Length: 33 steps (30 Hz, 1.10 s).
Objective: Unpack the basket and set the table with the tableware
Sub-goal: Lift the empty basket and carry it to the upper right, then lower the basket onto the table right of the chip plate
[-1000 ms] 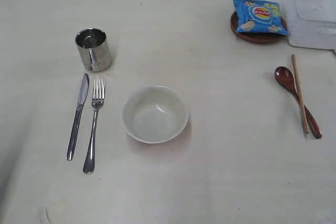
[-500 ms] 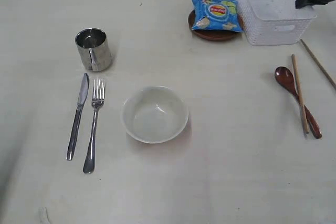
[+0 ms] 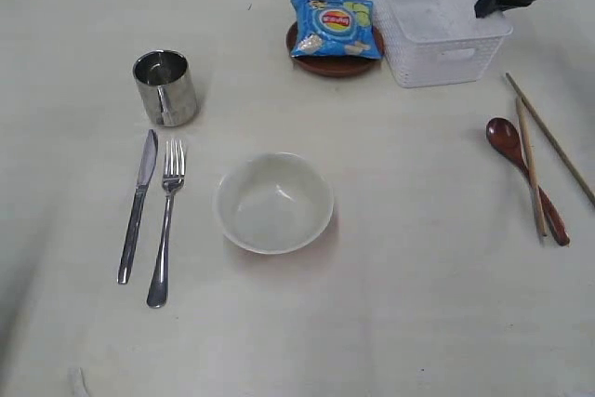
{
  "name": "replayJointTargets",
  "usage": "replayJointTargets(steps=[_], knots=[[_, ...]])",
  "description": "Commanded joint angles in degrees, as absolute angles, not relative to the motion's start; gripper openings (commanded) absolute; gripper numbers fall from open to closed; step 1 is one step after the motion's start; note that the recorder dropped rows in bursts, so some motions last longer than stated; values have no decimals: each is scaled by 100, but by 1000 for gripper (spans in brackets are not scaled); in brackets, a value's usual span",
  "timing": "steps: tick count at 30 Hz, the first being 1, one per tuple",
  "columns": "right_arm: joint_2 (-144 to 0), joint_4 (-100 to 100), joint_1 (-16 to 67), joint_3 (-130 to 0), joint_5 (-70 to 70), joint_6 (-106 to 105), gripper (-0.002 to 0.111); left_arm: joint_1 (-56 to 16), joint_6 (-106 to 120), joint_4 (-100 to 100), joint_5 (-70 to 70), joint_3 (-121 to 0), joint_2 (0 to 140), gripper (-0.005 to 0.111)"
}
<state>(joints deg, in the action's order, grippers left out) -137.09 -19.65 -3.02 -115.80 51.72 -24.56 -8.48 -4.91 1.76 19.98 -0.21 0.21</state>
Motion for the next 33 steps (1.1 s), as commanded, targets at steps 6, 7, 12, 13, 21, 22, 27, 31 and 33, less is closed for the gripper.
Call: replayJointTargets(steps=[6, 7, 12, 13, 21, 22, 27, 31, 33], knots=[[-13706, -1519, 335, -11583, 5480, -1928, -1, -875, -473, 171, 1985, 0, 0, 0], [-13706, -1455, 384, -11583, 5521, -1877, -1, -875, -473, 171, 1985, 0, 0, 0], [-13706, -1335, 496, -11583, 5727, -1714, -1, -875, -473, 171, 1985, 0, 0, 0], [-13706, -1352, 496, -11583, 5784, -1715, -1, -875, -473, 171, 1985, 0, 0, 0], [-13612, -1145, 496, -11583, 5896, -1276, -1, -875, -473, 171, 1985, 0, 0, 0], [-13587, -1068, 496, -11583, 5893, -1263, -1, -875, -473, 171, 1985, 0, 0, 0], [-13510, -955, 461, -11583, 5947, -1092, -1, -875, -473, 171, 1985, 0, 0, 0], [-13501, -425, 448, -11583, 6156, -651, -1, -875, -473, 171, 1985, 0, 0, 0], [-13501, -309, 428, -11583, 6234, -553, -1, -875, -473, 171, 1985, 0, 0, 0]])
